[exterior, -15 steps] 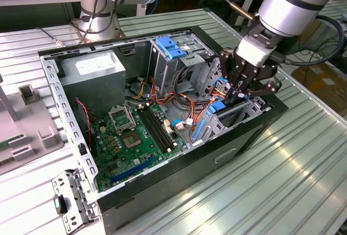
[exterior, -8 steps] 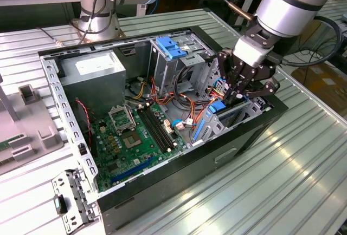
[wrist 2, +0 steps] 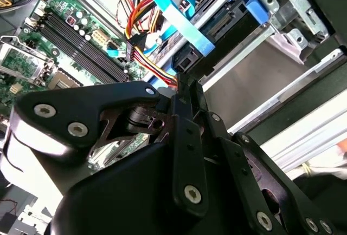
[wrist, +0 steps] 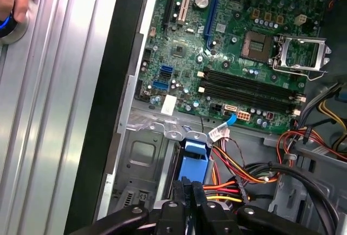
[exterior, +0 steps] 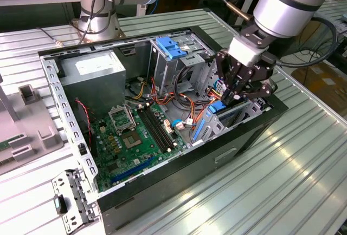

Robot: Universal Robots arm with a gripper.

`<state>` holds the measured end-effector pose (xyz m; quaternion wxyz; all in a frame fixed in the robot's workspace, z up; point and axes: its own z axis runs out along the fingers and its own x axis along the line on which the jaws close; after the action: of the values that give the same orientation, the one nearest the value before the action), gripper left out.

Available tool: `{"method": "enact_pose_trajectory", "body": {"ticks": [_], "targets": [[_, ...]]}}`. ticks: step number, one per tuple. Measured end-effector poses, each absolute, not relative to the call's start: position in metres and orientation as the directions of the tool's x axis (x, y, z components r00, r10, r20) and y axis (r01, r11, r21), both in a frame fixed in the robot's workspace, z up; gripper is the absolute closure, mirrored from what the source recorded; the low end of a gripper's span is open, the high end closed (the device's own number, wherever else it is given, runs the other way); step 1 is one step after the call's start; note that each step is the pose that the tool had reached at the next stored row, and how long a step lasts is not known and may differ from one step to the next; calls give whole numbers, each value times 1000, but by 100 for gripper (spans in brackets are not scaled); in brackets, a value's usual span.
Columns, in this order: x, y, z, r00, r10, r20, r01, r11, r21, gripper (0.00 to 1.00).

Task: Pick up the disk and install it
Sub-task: 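Insert the first disk wire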

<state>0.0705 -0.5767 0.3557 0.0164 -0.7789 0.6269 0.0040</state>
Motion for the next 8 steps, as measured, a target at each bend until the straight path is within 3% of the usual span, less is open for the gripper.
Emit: {"method": "enact_pose_trajectory", "body": {"ticks": [8], "targets": [[69, -576, 356, 175, -984, -27, -984, -174, -20, 82]]}}
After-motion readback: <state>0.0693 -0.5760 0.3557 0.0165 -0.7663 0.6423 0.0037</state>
